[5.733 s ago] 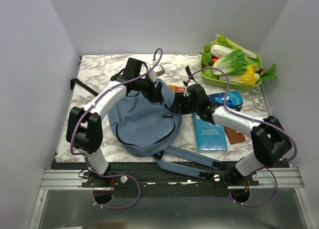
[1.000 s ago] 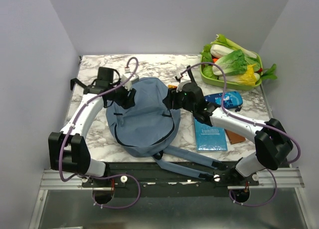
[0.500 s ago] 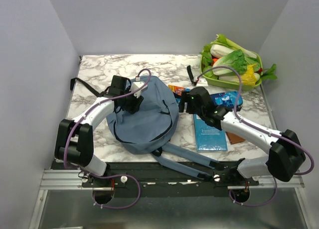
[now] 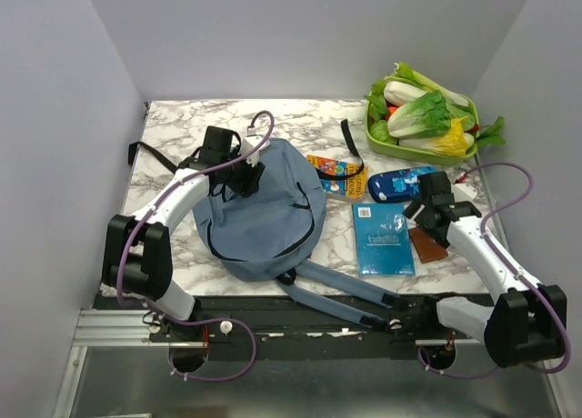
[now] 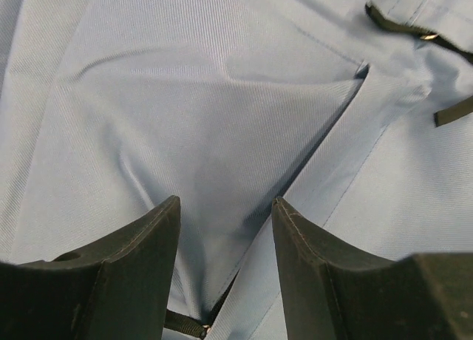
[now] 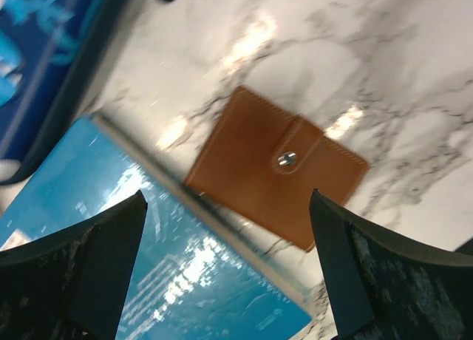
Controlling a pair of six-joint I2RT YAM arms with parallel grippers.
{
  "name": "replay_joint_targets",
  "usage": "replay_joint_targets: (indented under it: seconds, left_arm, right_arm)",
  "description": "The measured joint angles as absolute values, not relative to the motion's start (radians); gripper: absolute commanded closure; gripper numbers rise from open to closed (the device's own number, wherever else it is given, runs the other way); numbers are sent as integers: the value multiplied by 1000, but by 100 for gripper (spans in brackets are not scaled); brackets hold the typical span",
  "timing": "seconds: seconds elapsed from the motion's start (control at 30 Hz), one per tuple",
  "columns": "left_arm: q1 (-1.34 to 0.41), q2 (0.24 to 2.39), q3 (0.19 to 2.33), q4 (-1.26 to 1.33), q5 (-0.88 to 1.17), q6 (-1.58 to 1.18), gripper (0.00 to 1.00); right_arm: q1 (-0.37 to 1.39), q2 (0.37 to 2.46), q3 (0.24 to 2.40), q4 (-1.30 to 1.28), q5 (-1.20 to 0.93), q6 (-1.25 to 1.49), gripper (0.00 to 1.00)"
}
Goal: Pack the student bag
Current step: Pick up the personal item from the center of the board.
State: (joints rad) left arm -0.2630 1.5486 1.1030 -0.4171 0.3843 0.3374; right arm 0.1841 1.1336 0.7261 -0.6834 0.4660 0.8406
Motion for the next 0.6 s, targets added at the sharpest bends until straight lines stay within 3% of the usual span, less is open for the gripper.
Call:
replay_joint_targets:
  seconds: [0.17, 0.6]
  left_arm:
    - [-254, 1547, 1147, -440, 418, 313, 40]
    - [-249, 1540, 1152, -493, 462, 313, 40]
  right_arm:
    - [50, 1190, 726, -701, 461, 840, 0]
    - [11, 1451, 825, -701, 427, 848, 0]
